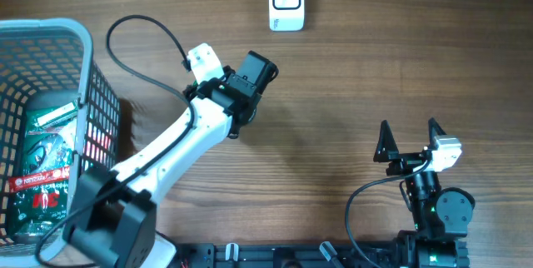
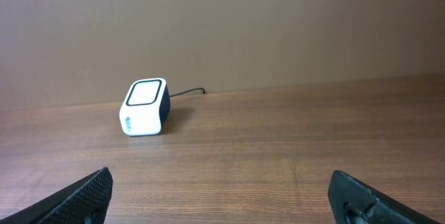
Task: Scan the item barcode
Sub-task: 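Release the jar upright on the table and withdraw the left gripper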
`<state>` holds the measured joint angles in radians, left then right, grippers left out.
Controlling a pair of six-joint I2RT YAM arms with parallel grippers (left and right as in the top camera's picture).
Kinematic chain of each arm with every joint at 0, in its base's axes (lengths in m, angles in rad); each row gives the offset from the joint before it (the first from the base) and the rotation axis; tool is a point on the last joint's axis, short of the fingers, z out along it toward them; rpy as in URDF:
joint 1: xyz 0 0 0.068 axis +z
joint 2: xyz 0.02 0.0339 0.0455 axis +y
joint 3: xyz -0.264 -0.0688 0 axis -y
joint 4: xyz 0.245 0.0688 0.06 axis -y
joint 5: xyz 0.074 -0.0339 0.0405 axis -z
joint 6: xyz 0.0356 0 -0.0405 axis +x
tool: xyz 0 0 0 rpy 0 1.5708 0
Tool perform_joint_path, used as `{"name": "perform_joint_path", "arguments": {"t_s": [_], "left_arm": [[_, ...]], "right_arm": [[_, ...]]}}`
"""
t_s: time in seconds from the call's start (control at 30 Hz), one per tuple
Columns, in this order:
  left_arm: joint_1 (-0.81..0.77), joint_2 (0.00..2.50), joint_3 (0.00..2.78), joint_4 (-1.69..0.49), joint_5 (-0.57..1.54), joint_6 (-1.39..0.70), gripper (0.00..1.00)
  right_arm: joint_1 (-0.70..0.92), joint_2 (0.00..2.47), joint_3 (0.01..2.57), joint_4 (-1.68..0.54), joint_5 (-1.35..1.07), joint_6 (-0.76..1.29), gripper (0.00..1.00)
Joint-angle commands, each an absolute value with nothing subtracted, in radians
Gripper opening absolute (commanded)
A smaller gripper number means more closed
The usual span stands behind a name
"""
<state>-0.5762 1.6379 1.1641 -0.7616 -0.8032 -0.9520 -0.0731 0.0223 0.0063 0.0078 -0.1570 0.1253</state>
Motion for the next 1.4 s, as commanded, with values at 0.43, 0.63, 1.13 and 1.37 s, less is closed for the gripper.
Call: {"name": "perform_joint_path", "arguments": {"t_s": [0.43, 0.63, 1.13, 1.37], "left_arm": [[-0.682, 1.782, 1.189, -0.704, -0.834, -1.025, 1.0], [-0.67, 1.557, 1.431, -0.865, -0.945, -0.897, 1.0], [0.64, 1.231, 1.555, -1.208, 0.021, -1.071, 1.0], [0.732, 1.673, 1.555, -1.369, 0.119, -0.764, 1.0]], "right_arm": [[-0.076, 0.017, 0.005, 0.012, -0.173, 0.107, 1.0], [-0.076, 0.017, 0.005, 0.013, -0.173, 0.107, 1.0], [-0.076, 0.017, 0.005, 0.013, -0.173, 0.107, 1.0], [-0.076, 0.017, 0.005, 0.013, -0.173, 0.107, 1.0]]}}
